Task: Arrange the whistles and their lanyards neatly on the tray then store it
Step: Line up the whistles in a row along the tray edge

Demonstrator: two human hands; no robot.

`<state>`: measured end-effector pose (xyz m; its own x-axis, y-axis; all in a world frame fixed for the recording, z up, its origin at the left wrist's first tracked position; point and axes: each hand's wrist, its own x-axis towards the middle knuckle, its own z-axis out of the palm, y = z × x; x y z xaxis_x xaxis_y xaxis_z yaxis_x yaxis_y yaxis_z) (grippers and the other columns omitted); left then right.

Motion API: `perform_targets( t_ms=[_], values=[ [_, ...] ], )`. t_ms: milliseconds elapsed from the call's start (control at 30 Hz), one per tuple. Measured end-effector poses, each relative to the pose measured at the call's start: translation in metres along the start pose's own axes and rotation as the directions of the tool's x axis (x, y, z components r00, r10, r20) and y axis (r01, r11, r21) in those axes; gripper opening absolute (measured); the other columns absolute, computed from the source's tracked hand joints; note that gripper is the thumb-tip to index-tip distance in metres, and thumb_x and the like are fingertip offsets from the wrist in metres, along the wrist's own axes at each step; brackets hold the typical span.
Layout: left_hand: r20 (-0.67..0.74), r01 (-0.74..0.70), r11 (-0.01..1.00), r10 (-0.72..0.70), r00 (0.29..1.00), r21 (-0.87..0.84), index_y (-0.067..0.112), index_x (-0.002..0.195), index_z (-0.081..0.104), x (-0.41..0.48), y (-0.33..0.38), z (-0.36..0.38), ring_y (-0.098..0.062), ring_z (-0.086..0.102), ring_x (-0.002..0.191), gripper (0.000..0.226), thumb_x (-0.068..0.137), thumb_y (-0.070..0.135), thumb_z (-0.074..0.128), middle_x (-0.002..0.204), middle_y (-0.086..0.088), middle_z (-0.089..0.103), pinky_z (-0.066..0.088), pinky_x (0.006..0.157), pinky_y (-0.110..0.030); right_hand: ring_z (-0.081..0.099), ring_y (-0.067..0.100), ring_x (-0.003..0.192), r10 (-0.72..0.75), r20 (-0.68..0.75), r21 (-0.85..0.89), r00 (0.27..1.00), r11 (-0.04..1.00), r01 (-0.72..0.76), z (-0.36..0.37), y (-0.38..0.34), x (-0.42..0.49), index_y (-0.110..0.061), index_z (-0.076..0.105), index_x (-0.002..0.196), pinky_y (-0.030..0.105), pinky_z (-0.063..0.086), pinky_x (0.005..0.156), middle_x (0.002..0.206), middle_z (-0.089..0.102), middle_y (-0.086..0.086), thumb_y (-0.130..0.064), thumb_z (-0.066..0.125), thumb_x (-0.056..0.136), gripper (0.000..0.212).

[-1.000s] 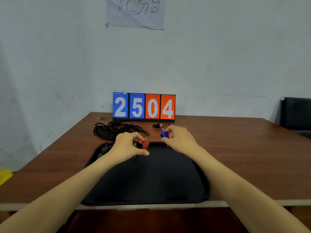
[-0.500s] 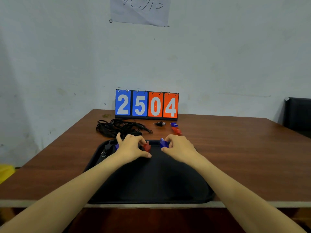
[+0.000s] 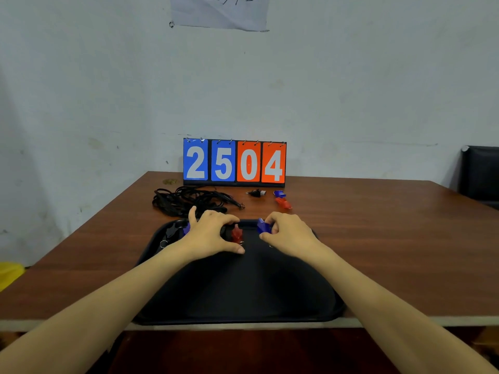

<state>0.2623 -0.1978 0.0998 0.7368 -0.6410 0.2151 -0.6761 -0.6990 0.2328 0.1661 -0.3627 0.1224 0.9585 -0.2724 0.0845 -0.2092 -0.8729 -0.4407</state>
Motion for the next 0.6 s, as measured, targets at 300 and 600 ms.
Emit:
perform_targets(
  t_ms=[300, 600],
  values=[
    [0.046, -0.151, 0.967, 0.144, 0.988, 0.203, 0.038, 0.132, 0.047, 0.0012, -0.0037, -0.0027, -0.010, 0.025, 0.137, 0.046, 0.089, 0.054, 0.048, 0.135, 0.014, 0.049, -0.012, 0.112, -0.054, 0.060, 0.016, 0.099, 0.008, 0.008, 0.001, 1.000, 1.000, -0.008, -0.0002, 0.0021, 0.0027, -0.019, 0.051, 0.119, 0.031, 0.052, 0.083, 0.108, 0.063, 0.002, -0.030, 0.064, 0.086, 0.037],
    [0.046, -0.100, 0.986, 0.094, 0.995, 0.137, 0.037, 0.131, 0.048, 0.0032, -0.0107, -0.0017, -0.012, 0.026, 0.137, 0.047, 0.087, 0.053, 0.052, 0.136, 0.013, 0.049, -0.010, 0.112, -0.054, 0.060, 0.017, 0.099, 0.032, 0.051, -0.008, 0.998, 0.999, -0.031, 0.0023, -0.0011, 0.0081, -0.018, 0.053, 0.119, 0.031, 0.052, 0.083, 0.111, 0.063, 0.003, -0.032, 0.064, 0.086, 0.038]
  ],
)
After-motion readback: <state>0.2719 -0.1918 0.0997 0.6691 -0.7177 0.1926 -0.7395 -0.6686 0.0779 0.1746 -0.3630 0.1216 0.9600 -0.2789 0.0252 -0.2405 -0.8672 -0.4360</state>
